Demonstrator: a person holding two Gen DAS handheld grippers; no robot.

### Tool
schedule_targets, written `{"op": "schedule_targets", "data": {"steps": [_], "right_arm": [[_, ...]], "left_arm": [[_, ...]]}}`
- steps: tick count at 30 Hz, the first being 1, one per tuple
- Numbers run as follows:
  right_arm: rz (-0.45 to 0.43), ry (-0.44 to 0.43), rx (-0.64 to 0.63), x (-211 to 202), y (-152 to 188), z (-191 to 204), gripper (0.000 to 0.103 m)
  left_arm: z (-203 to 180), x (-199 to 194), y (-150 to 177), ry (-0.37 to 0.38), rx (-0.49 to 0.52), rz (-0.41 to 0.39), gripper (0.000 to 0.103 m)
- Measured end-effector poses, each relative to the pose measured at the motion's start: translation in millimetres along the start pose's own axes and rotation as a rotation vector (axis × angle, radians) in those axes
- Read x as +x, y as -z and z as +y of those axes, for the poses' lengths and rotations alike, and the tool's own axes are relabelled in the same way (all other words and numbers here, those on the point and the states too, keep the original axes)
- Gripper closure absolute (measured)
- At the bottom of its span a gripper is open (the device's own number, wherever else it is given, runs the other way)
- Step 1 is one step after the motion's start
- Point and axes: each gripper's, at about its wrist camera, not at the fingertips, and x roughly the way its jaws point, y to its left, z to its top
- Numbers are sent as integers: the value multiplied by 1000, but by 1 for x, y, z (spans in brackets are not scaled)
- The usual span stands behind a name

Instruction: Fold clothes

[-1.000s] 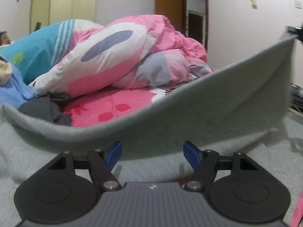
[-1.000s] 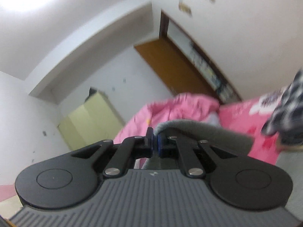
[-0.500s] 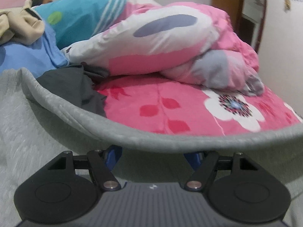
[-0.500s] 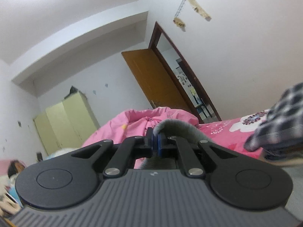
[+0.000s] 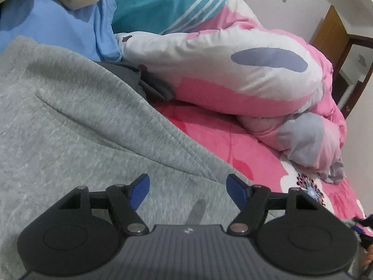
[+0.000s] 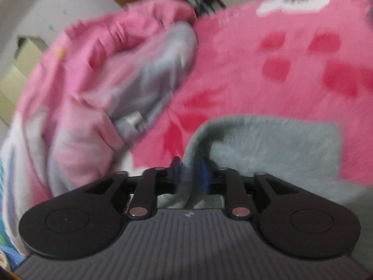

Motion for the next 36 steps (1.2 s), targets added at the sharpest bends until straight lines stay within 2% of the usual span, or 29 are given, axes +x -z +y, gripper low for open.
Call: {"op": "schedule_targets", "data": {"steps": [3,6,7,8,11,14,16,19,22,26,28,29,30,33,36], "right_arm": [[-39,-57,-22,-45,-17,0,73],[-21,-61,-90,-97,-38,0,66],[-4,-54,-111,-111,-42,0,58],[25,-41,-128,-121,-43,-2,55],[110,-6,-162,-149,-42,-10,55],[181,21,-110,-159,-26,-31,56],[220,39,-31,-159,-16,-49,56],[239,6,58,-164,-1,-67,60],[201,60,-42,-169,9,-64,60],[212,139,-134,-157,18,-68,59],[218,124,-141,-147,19,-73,62],[213,126,-160,-140,19,-73,72],[209,141,-191,-134,18,-70,92],[170,196,-333,-127,14,-54,97],[39,260,-624,-127,9,-9,97]], "left_arm": [[-7,-15,0,32,31,-19,28],[-18,-38,1,82,93,-47,24],[-22,-45,3,99,119,-49,24],[-27,-52,6,116,144,-48,23],[-39,-72,21,171,221,-15,22],[-51,-84,42,214,284,43,22],[-57,-88,57,227,320,79,22],[-65,-92,77,227,374,106,22],[-67,-95,92,234,406,125,22],[-66,-89,100,233,425,140,22],[-65,-84,104,222,436,146,22],[-63,-82,105,220,437,148,22],[-62,-80,106,218,437,150,22],[-58,-76,110,215,442,150,22],[-57,-75,114,213,468,138,22]]}}
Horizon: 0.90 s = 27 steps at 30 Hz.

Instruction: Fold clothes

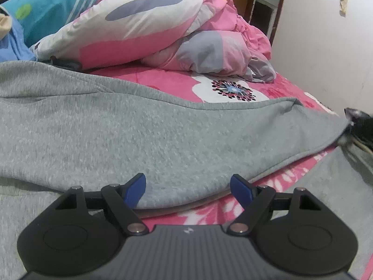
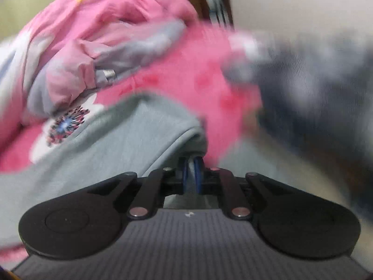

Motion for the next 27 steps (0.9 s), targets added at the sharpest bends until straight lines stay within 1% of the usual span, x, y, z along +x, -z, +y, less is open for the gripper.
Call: {"op": "schedule_targets", "data": {"steps": [2,3,4,6,7,9,10,11,12,13,16,20,21,22,23,24,26,27], "right_arm": [[-129,62,-234,-11,-20,35,97],[-206,70,-374,-19,-27,56,97],[-276,72,-531,-26,-26,78,97],[-393,64,-887,-39,-7,123,97],[-433,54,-1068,-43,9,140,97],[-469,19,-1434,-45,57,160,97],[-477,16,-1611,-44,81,165,97],[-467,32,-1757,-39,102,158,97],[-444,51,-1875,-33,118,147,97],[-406,74,-1957,-28,127,133,97],[-246,165,-2054,-17,129,82,97],[-34,288,-2020,-14,116,25,97],[5,310,-2003,-13,116,17,97],[23,325,-1980,-14,116,11,97],[38,328,-1941,-16,115,7,97],[44,314,-1870,-21,112,7,95],[18,272,-1694,-37,99,13,93],[-2,226,-1575,-46,88,17,91]], "left_arm": [[1,1,1,2,1,0,22],[1,1,1,3,0,0,22],[2,1,2,5,0,0,22],[3,2,2,7,-1,0,22],[3,2,2,9,-4,0,22],[4,2,2,11,-7,0,22],[4,2,2,13,-6,1,22],[4,2,2,14,-4,1,22],[5,2,2,16,-3,2,22],[5,1,2,19,-3,2,22],[8,0,2,26,-7,1,23],[6,3,3,19,-5,2,22],[6,3,3,16,-1,4,22],[5,4,3,13,3,6,22],[5,4,3,10,6,7,22],[4,5,3,7,9,9,22],[3,6,3,3,16,13,22],[3,7,3,0,20,14,22]]}}
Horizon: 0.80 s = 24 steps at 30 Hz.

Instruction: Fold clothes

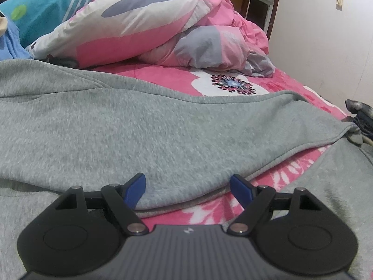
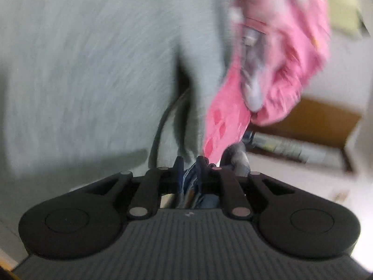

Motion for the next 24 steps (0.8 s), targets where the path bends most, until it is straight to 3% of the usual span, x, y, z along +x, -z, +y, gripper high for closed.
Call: {"op": "schedule_targets", "data": {"steps": [4,7,10,12,16,24], "right_arm": [[-195,-146,677,-30,6,-77,78],[-273,-225,1098,-17,23,-124,72],[-231,-311,1304,23,23,-148,70],[-152,-344,1317,60,11,-156,70],[-62,-444,1219,122,-13,-149,70],[-36,-543,1189,192,-33,-142,71]], "left_arm": [[-3,2,0,-13,15,4,21],[-4,2,0,-16,20,5,21],[-5,2,1,-16,21,4,21],[-4,2,1,-14,20,2,21],[-2,2,1,0,12,-1,20],[-1,4,2,13,13,-5,18]]}}
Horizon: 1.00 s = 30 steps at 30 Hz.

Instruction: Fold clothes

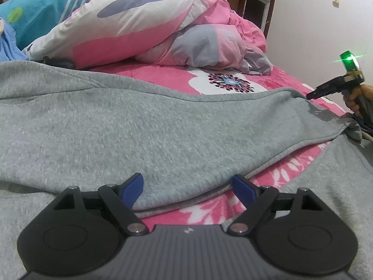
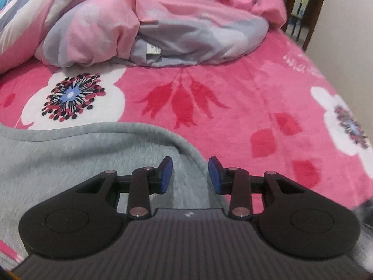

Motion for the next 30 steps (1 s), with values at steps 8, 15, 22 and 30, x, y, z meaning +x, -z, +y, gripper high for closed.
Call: {"op": "schedule_targets", "data": {"steps": [8,15,22,30], "right_arm": [[25,23,131,20,10,-20,101],[-193,239,-165,-20,-18,14,103],[-151,108,-199,-21,-47,21,101],[31,92,-20,7,7,-21,89]], "left_arm": [[0,0,0,2,0,0,17],[0,0,1,-1,2,-1,17],[0,0,1,4,-6,-5,17],[4,0,0,20,-18,-7,16]]}}
